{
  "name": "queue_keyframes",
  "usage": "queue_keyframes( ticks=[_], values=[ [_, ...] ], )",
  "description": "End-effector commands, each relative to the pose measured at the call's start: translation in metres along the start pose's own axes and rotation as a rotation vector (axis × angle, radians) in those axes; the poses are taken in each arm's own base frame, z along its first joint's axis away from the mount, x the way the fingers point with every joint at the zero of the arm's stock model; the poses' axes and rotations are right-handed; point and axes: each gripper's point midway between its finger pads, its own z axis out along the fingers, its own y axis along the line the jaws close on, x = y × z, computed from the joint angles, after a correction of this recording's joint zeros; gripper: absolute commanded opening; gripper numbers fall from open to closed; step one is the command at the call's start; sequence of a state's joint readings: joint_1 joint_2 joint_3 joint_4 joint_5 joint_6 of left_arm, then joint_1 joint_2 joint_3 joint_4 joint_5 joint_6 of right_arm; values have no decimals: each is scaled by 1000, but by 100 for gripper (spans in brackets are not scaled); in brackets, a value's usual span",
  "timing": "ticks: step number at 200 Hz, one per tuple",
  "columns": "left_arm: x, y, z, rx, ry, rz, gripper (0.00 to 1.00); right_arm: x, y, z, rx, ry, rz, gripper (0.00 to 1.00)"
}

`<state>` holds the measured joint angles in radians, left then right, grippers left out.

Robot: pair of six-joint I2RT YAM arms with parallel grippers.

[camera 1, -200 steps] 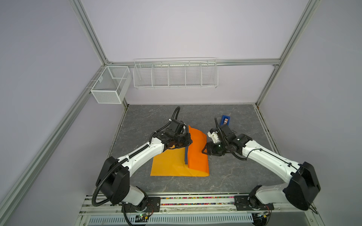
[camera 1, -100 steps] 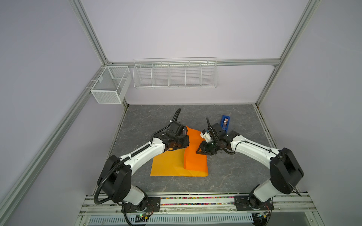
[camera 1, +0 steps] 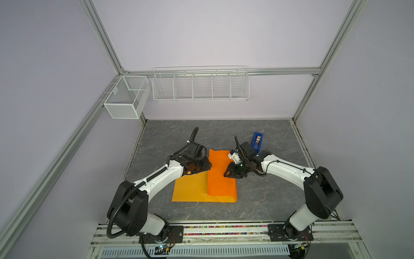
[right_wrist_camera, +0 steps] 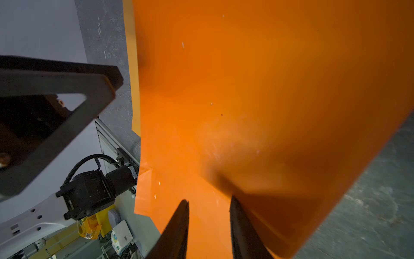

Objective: Wrap the gift box in paper

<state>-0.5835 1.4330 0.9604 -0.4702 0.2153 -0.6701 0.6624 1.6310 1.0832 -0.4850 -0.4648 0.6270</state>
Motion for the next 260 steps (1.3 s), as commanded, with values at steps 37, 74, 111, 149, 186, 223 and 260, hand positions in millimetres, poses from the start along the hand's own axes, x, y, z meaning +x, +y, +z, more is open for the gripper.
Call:
queue_keyframes(
  ticks=[37,74,111,149,186,223,260],
  values=[
    [27,-15,8,181,110,-25,60,5,-8,5,24,32,9,34],
    [43,-8,28,202,175,-59,61,5,-10,7,31,37,12,34],
    [46,-10,34,228,189,-66,60,7,-11,8,34,39,14,34],
    [51,0,42,192,203,-76,50,5,-8,4,31,33,12,34],
    [58,9,50,167,223,-84,42,-1,0,-9,36,-1,-30,37],
    [61,14,55,161,228,-101,39,-11,2,-34,58,-55,-49,40],
    [64,13,55,174,231,-111,38,-20,-29,-60,130,-154,13,54]
  ],
)
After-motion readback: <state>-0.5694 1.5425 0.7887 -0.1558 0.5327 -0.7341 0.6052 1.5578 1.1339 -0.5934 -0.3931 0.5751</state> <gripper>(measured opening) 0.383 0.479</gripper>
